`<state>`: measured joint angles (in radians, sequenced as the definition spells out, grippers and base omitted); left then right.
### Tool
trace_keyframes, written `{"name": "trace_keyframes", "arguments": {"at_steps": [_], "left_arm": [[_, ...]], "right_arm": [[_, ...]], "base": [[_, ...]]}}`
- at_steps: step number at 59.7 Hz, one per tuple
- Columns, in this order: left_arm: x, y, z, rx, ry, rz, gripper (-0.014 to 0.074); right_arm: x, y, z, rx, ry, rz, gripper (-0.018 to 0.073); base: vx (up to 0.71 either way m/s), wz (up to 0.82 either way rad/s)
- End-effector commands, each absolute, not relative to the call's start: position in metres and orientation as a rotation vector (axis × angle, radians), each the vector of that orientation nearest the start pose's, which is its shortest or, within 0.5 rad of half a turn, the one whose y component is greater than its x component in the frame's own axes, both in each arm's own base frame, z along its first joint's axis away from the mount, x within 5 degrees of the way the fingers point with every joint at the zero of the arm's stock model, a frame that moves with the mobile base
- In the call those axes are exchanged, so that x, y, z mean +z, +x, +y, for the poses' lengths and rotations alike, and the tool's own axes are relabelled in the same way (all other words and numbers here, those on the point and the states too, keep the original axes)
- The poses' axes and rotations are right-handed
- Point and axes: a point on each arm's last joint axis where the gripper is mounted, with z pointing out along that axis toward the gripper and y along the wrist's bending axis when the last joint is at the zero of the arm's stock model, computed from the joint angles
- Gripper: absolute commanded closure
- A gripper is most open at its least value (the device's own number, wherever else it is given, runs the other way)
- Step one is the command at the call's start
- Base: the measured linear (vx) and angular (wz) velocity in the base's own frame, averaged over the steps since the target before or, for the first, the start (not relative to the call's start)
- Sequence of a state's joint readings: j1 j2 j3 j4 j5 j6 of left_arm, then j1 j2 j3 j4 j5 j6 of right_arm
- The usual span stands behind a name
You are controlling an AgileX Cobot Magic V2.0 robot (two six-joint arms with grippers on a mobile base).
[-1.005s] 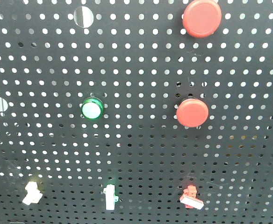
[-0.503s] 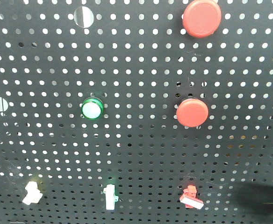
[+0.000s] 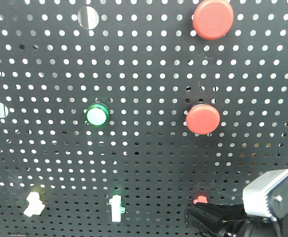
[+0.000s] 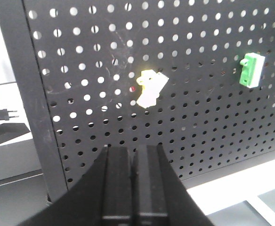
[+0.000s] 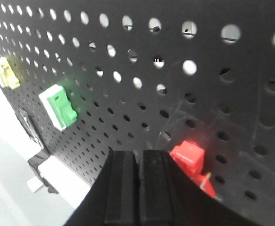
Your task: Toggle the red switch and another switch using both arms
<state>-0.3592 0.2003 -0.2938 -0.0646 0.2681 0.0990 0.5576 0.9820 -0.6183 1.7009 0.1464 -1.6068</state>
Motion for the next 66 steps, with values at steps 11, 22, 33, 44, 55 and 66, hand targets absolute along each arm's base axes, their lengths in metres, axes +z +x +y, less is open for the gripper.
{"name": "trace_keyframes", "arguments": {"at_steps": [11,22,33,44,55,66], "left_arm": [[0.291,0.06,-0.024,-0.264,0.321,1.538,0.0594],[0.291,0.06,-0.024,-0.264,0.321,1.538,0.0594],[0.291,0.06,-0.024,-0.263,0.322,1.538,0.0594],[0.291,0.06,-0.024,-0.261,0.323,1.536,0.0594],[0.291,0.061,-0.024,-0.244,0.334,1.533,0.0594],[0.291,0.061,-0.024,-0.253,0.327,1.536,0.0594]], "right_arm": [[0.336,0.178,0.127,0.616,-0.504,1.716,0.0566],[0.301,0.184,0.141,0.723,-0.555,1.848,0.0566],[0.266,0.178,0.138,0.734,-0.539,1.978,0.0566],[0.265,0.17,0.135,0.746,-0.552,1.968,0.0566],[0.278,0.162,0.13,0.753,-0.545,1.908,0.0566],[0.298,0.148,0.109,0.647,-0.468,1.804,0.0566]], "base": [[0.0,0.0],[0.0,0.0],[0.0,0.0],[0.0,0.0],[0.0,0.0],[0.0,0.0]]}}
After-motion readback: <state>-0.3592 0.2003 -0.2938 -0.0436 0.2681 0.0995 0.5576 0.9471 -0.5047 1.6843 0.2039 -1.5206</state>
